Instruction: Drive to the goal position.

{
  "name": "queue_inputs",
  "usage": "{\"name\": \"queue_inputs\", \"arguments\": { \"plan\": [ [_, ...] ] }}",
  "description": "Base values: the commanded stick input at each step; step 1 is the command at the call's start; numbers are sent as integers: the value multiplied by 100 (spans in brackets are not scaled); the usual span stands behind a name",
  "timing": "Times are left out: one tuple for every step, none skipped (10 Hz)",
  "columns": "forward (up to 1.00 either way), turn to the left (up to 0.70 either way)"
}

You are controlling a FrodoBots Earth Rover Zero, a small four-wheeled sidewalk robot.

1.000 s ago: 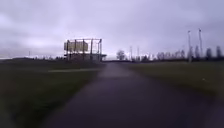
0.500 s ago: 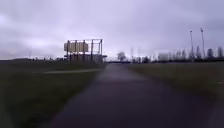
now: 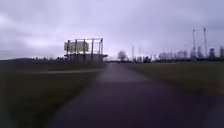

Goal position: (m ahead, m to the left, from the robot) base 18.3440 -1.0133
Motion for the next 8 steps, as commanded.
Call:
{"name": "queue_inputs", "arguments": {
  "plan": [
    [100,-2],
    [100,-1],
    [100,0],
    [100,0],
    [100,0],
    [100,0],
    [100,0],
    [100,0]
  ]
}}
